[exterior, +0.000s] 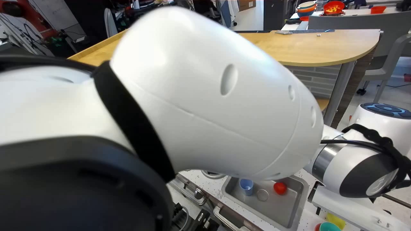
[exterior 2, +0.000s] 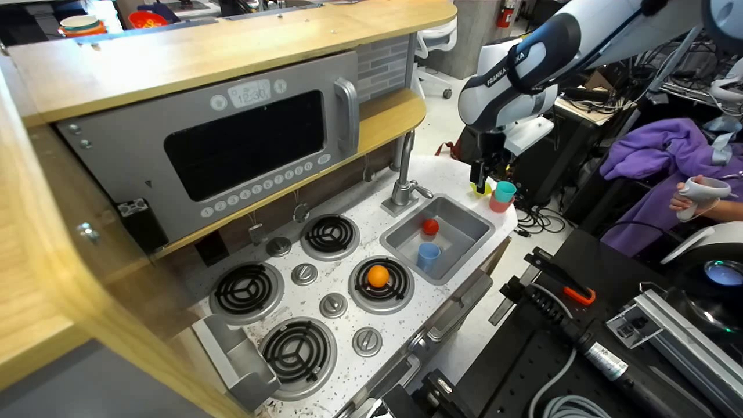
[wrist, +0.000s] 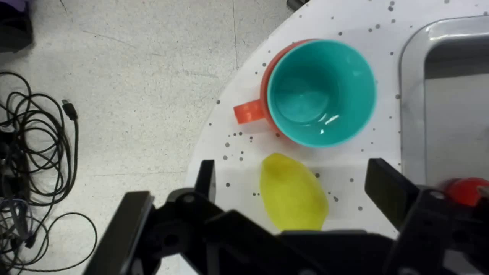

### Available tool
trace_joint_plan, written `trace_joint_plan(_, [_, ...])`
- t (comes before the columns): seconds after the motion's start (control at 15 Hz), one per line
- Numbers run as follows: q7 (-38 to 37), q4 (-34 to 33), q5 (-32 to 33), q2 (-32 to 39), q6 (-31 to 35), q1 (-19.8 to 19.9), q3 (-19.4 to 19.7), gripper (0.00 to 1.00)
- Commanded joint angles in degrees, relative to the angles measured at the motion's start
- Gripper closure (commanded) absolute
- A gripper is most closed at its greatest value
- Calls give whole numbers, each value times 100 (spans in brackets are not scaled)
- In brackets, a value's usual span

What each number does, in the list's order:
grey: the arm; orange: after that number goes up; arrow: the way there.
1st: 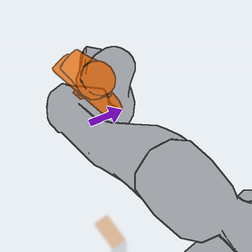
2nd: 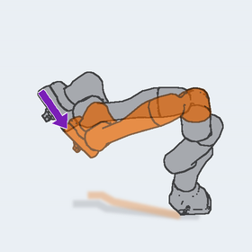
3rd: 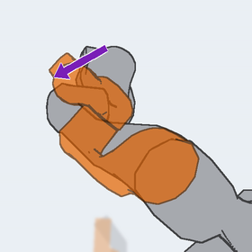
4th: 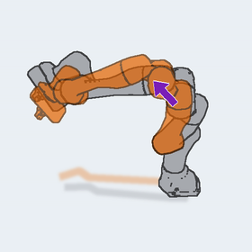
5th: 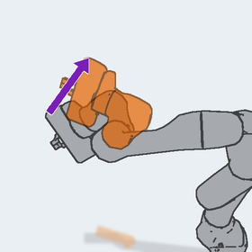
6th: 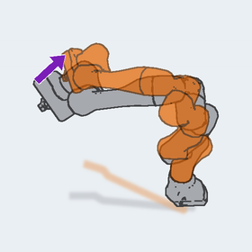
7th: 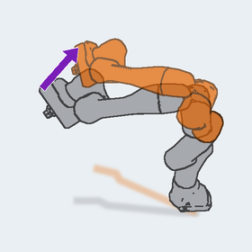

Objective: Put the yellow object in the sink

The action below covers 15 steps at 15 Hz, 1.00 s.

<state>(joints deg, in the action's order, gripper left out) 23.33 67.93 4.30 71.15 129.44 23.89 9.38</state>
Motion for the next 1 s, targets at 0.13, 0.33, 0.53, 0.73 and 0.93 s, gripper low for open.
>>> trace_joint_plan(0.13, [-91, -1673, -3, 1030, -877, 51, 63, 0])
trace_joint_plan(0.33, [-123, -2196, 4, 1381, -1130, 36, 74, 0])
trace_joint_plan(0.53, [-97, -2502, 21, 1591, -1247, 8, 67, 33])
trace_joint_plan(0.73, [23, -2077, 250, 1275, -924, -77, -66, 58])
trace_joint_plan(0.93, [252, -2213, 450, 1268, -665, -113, -69, 80])
